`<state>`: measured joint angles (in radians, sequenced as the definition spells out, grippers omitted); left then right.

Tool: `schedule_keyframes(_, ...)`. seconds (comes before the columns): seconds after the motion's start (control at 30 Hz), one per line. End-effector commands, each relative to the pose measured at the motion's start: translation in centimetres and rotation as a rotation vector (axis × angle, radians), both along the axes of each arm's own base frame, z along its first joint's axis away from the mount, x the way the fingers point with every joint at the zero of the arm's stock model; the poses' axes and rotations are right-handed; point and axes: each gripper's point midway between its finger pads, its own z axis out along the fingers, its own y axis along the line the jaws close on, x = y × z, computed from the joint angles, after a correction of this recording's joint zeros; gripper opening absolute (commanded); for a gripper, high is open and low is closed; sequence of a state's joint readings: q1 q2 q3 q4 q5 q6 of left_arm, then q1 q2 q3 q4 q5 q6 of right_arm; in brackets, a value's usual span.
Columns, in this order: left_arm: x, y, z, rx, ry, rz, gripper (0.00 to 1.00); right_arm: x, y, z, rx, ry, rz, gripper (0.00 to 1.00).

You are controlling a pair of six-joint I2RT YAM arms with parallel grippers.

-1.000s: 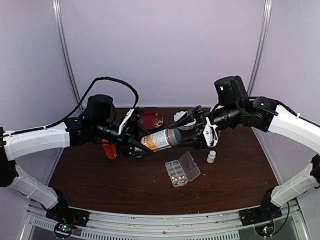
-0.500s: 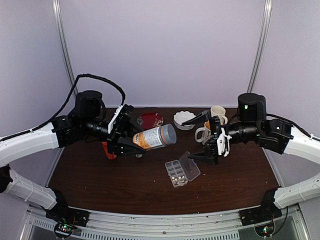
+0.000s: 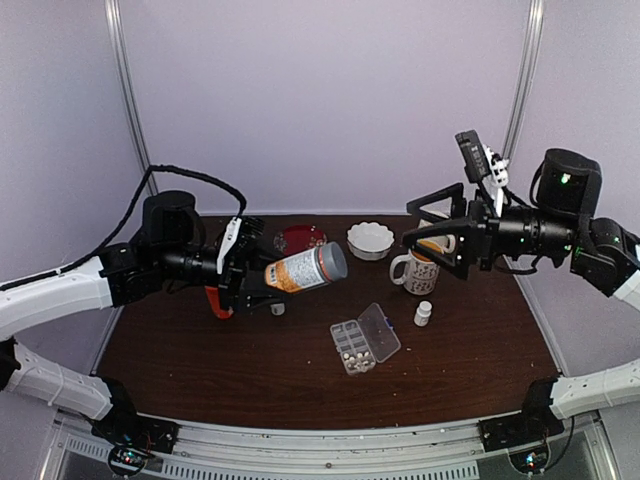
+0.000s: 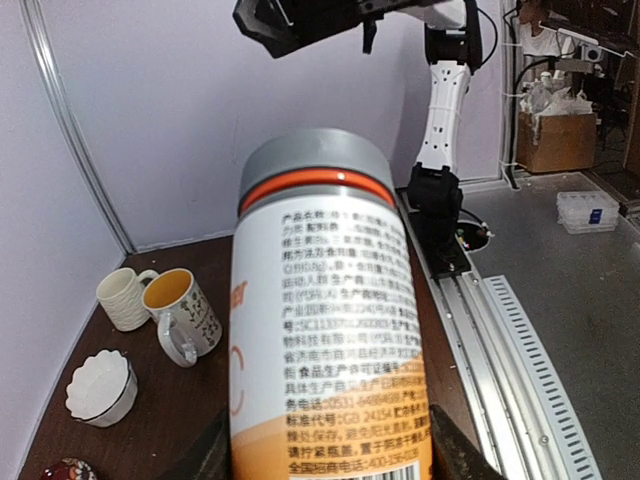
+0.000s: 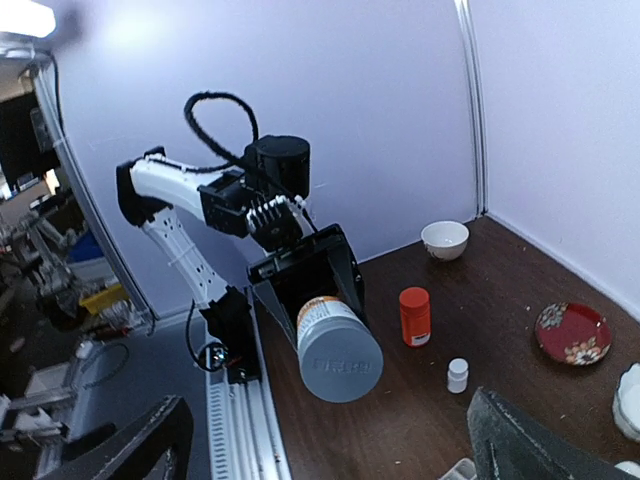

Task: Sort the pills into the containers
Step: Unscrew the lid of the pill bottle.

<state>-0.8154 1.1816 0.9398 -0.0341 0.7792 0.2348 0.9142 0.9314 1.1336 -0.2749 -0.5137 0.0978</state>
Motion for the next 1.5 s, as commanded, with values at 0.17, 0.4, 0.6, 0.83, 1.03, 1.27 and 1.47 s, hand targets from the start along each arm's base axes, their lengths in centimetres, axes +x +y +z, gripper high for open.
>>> schedule_keyframes(0.17, 2.8, 0.1, 2.2, -0.083, -0.25, 0.144, 0.11, 1.6, -0.8, 3.0, 0.209, 0.635, -0.111, 1.0)
schedule_keyframes(0.4, 4.0, -0.1, 2.8, -0.105, -0.34, 0.189, 0.12, 4.8, -1.8, -1.9, 0.098, 0.78, -0.332, 1.0)
schedule_keyframes(0.6, 5.0, -0.2, 2.5, -0.081, -0.425, 0.22, 0.12, 4.6, 1.6, -1.2, 0.094, 0.758, -0.218, 1.0)
schedule_keyframes(0.83, 6.1, -0.8, 2.6, -0.072, -0.471, 0.235, 0.12, 5.7, 4.5, -3.5, 0.01, 0.848, -0.19, 0.92)
schedule_keyframes(1.03, 6.2, -1.0, 2.5, -0.064, -0.491, 0.231, 0.11, 6.4, 6.1, -4.4, -0.02, 0.865, -0.171, 0.86)
schedule_keyframes(1.27, 6.1, -0.9, 2.1, -0.061, -0.485, 0.223, 0.11, 6.8, 7.3, -5.2, -0.029, 0.885, -0.147, 0.71)
schedule_keyframes(1.47, 6.0, -1.2, 1.9, -0.075, -0.475, 0.215, 0.09, 6.3, 8.2, -5.1, -0.028, 0.904, -0.087, 0.72)
